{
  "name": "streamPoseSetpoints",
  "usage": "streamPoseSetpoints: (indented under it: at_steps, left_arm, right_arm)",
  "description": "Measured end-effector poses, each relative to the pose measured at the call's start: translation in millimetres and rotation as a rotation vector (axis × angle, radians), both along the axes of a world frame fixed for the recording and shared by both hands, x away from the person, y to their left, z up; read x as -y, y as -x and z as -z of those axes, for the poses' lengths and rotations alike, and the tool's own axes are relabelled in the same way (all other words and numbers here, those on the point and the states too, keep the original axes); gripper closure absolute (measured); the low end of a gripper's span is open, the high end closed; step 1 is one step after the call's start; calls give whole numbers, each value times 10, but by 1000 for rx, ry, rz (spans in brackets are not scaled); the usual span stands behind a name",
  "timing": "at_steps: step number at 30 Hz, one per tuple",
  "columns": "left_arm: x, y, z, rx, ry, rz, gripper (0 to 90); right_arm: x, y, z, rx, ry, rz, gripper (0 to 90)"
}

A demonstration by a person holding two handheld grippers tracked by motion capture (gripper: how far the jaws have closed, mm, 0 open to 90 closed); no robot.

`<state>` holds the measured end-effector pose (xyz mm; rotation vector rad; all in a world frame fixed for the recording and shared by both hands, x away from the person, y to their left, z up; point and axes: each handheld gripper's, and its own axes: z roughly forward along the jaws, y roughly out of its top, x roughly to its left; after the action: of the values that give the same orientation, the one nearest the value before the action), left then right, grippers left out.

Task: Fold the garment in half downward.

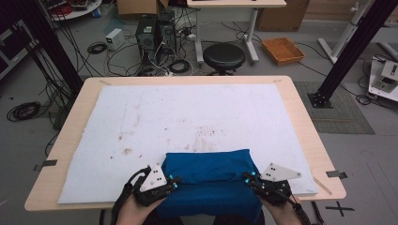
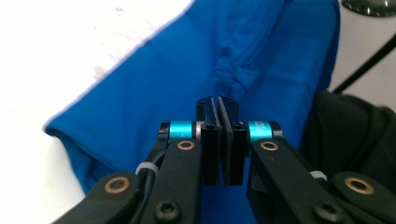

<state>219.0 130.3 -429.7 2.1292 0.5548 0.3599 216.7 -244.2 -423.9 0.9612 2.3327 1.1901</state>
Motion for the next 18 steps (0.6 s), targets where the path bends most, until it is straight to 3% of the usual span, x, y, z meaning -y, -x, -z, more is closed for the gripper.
streamPoseSetpoints:
  at_steps: [2,6,9,11,13,16,18]
  left_arm:
    - [-18,25,18,-4,-4,-2,853]
    - [-75,30,-8,-7,7,-24,714]
    - [-115,-98,-66,9,36,-84,634]
    - [-157,-286,-98,8,70,-140,625]
    - [-178,-521,-103,-18,99,-195,587]
    - [-177,-820,-54,-63,92,-251,585]
    - [-157,-925,8,-103,75,-269,585]
  right_arm:
    - [30,48,8,-9,-4,-3,806]
    - [109,122,-40,0,-18,5,762]
    - [175,41,-108,19,-41,45,705]
    - [208,-110,-135,24,-59,82,646]
    - [226,-323,-142,-1,-91,132,588]
    - [230,-662,-102,-41,-131,205,528]
    - [227,-865,-41,-109,-166,234,505]
